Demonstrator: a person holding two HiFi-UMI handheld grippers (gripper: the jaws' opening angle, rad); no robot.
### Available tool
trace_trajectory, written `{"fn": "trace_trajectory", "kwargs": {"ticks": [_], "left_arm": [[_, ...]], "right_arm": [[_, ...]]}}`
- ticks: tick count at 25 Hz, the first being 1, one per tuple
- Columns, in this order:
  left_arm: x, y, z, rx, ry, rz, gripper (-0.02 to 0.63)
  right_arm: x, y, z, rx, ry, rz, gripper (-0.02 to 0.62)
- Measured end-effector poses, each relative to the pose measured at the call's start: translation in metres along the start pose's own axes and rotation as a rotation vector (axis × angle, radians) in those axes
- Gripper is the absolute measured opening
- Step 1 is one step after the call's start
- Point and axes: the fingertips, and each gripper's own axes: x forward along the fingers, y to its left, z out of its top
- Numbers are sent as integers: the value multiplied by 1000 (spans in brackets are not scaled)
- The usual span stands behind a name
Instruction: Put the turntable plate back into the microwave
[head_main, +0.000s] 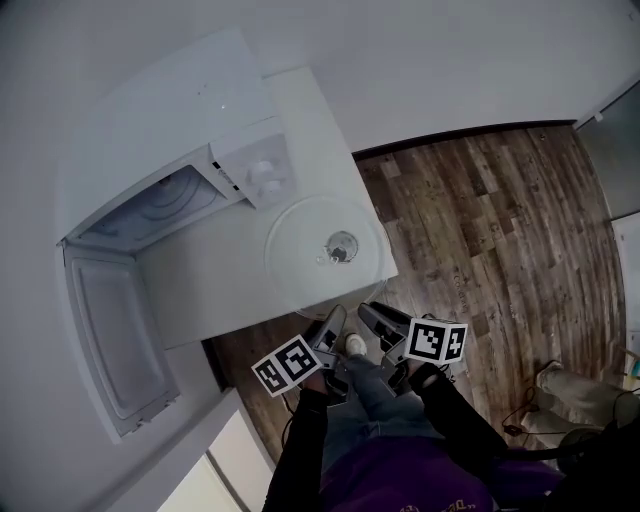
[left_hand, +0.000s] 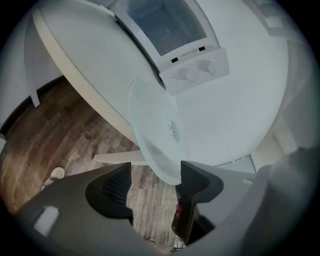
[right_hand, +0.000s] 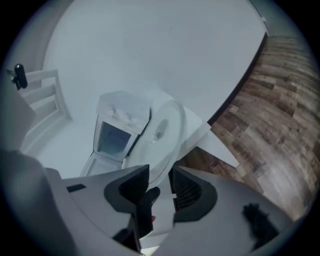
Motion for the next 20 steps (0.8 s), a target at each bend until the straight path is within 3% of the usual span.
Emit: {"fn": "trace_trajectory", "kwargs": {"ticks": [3, 7, 9, 11, 14, 20], "left_arm": [[5, 2, 4, -13, -8, -16, 302], [14, 0, 5, -60, -2, -68, 282], [14, 1, 8, -64, -28, -77, 201], [14, -2, 10, -38, -56, -91, 189], [14, -9, 11, -33, -79, -131, 115], [10, -16, 12, -92, -108, -181, 86]], "right_arm": [[9, -5, 0, 105, -19, 22, 141], [20, -6, 1, 148, -23, 45, 141], [24, -8, 0, 154, -17, 41, 140], [26, -9, -1, 131, -7, 36, 131], [26, -6, 0, 115, -8, 54, 91], [23, 3, 6, 129, -40, 114, 74]]}}
